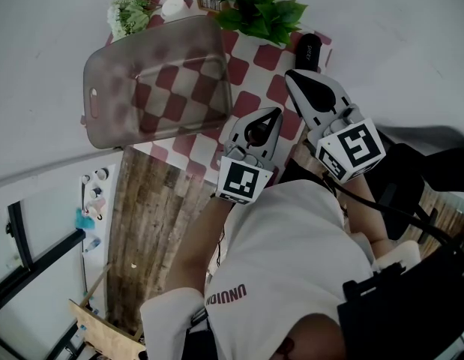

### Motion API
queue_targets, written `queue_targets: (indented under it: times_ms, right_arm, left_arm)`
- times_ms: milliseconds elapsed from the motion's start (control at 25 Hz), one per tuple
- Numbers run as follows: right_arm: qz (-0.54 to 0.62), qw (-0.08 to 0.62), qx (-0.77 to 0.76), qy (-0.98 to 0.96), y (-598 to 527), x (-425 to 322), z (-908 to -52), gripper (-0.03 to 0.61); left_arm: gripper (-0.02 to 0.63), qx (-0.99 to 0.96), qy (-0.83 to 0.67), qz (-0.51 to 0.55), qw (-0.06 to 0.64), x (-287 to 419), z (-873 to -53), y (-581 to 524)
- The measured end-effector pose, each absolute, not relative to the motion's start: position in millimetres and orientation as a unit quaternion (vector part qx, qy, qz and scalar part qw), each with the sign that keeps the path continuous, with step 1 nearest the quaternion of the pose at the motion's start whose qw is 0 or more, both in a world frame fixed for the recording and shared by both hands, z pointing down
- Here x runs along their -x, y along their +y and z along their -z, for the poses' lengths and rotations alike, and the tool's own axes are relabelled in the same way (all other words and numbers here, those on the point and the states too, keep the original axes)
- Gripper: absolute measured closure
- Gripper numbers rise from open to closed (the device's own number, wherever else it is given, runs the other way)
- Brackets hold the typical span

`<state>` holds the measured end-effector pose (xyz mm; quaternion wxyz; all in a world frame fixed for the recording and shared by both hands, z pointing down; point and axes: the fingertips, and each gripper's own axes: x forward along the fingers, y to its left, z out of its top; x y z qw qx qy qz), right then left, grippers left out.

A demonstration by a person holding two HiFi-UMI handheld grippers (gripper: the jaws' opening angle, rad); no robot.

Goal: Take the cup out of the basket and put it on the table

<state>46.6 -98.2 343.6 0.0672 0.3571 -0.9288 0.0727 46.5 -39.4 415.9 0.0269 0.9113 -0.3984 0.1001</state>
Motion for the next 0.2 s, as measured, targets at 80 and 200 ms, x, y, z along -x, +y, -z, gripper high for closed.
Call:
queue_targets:
  times_ms: [80,200]
  right_arm:
    - [-0.074,0.067,-0.356,-0.929,-98.1,-46.5,-343.9,0.561]
    - [-0.076,0.067,-0.357,-0.929,-98.2,-47.2,-344.9,0.561]
  left_arm:
    - [0.603,-0.912,-0.398,-0.100,0.028,-46.4,-415.8,-39.2]
    - [0.603,-0.911,-0.398,-0.100,0.029,-45.6,-416.3,-39.0]
